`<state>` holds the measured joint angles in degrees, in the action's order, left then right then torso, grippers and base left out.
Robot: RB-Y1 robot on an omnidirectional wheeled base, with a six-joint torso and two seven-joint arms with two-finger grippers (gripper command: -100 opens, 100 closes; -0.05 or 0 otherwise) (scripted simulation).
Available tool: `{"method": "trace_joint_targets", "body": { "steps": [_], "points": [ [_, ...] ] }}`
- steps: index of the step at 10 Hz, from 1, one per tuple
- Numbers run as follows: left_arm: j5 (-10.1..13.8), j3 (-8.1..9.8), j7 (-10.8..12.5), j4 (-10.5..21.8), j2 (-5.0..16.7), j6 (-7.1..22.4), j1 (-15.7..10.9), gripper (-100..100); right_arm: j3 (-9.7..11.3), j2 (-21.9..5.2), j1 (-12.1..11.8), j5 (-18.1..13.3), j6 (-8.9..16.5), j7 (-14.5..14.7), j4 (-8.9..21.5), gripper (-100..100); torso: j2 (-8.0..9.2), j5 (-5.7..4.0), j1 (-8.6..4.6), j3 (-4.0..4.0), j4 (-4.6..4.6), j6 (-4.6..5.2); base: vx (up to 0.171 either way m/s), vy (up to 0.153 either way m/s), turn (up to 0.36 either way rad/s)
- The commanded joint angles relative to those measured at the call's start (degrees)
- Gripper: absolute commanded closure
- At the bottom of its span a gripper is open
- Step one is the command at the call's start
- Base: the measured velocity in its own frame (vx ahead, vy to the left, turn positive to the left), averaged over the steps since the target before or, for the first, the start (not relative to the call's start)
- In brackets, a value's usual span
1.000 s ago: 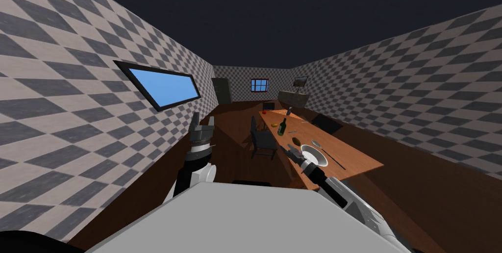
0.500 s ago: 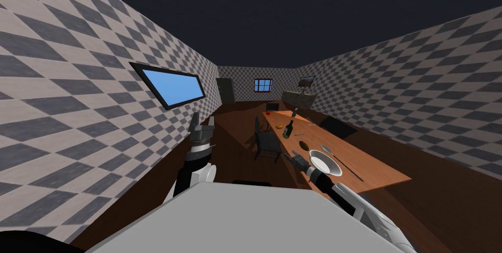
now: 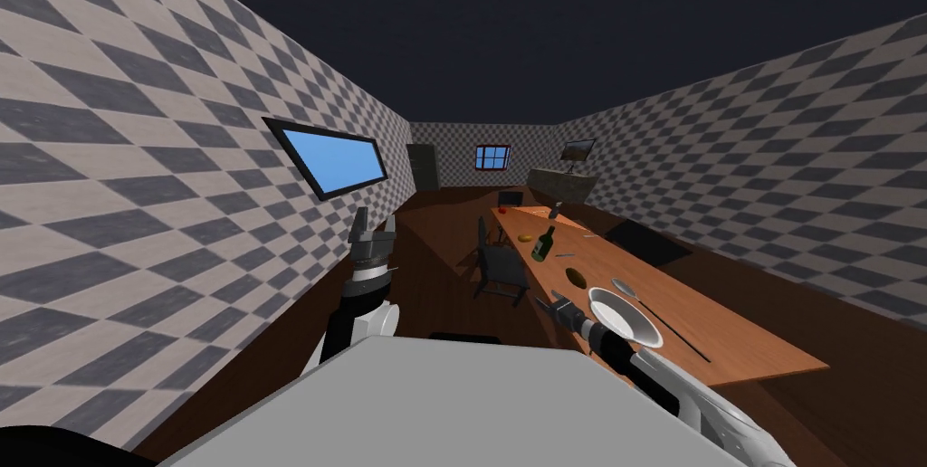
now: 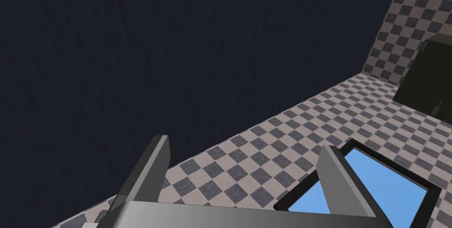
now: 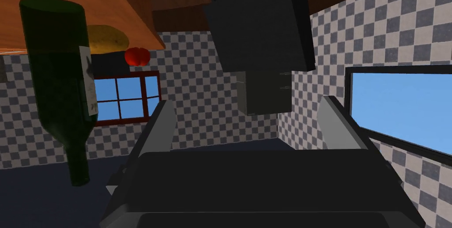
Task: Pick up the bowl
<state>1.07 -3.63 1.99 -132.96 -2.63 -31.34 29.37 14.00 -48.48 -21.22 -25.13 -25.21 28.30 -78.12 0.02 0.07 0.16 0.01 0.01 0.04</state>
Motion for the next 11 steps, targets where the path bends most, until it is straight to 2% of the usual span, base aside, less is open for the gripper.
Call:
{"method": "trace_joint_targets", "body": {
  "steps": [1,2,4,6,8,9,11],
  "points": [
    [0.0,0.0,0.0,0.0,0.0,0.0,0.0,0,0.85,-2.43,-1.07,-1.77,0.65,1.53,2.86,-100,0.0,0.0,0.0,0.0,0.0,0.0,0.063,0.057,0.193],
    [0.0,0.0,0.0,0.0,0.0,0.0,0.0,0,0.85,-2.43,-1.07,-1.77,0.65,1.53,3.48,-100,-0.04,0.01,0.03,-0.02,-0.01,0.0,0.054,0.036,0.055],
    [0.0,0.0,0.0,0.0,0.0,0.0,0.0,0,2.31,-5.81,-1.46,-4.02,1.64,2.85,7.59,-100,0.0,0.0,-0.07,0.0,0.0,0.02,0.054,0.027,0.113],
    [0.0,0.01,0.0,0.0,0.0,0.0,0.0,0,2.31,-5.81,-1.46,-4.02,1.64,2.85,8.18,-100,0.03,-0.03,-0.11,0.01,0.0,0.03,0.027,0.004,0.019],
    [0.0,0.01,0.0,0.0,0.0,0.0,0.0,0,3.59,-8.86,-1.99,-6.1,2.73,3.96,12.18,-100,0.12,-0.04,-0.17,0.07,0.03,0.02,0.029,-0.002,0.101],
    [0.0,0.01,0.0,0.0,0.0,0.0,0.0,0,3.59,-8.86,-1.99,-6.1,2.73,3.96,12.44,-100,0.08,-0.05,-0.19,0.04,0.02,0.03,0.034,-0.006,0.037],
    [0.0,0.01,0.0,0.0,0.01,0.0,0.0,0,4.7,-11.5,-2.64,-8.0,3.86,4.85,15.83,-100,0.09,-0.04,-0.22,0.05,0.02,0.03,0.033,-0.026,0.073]
  ]
}}
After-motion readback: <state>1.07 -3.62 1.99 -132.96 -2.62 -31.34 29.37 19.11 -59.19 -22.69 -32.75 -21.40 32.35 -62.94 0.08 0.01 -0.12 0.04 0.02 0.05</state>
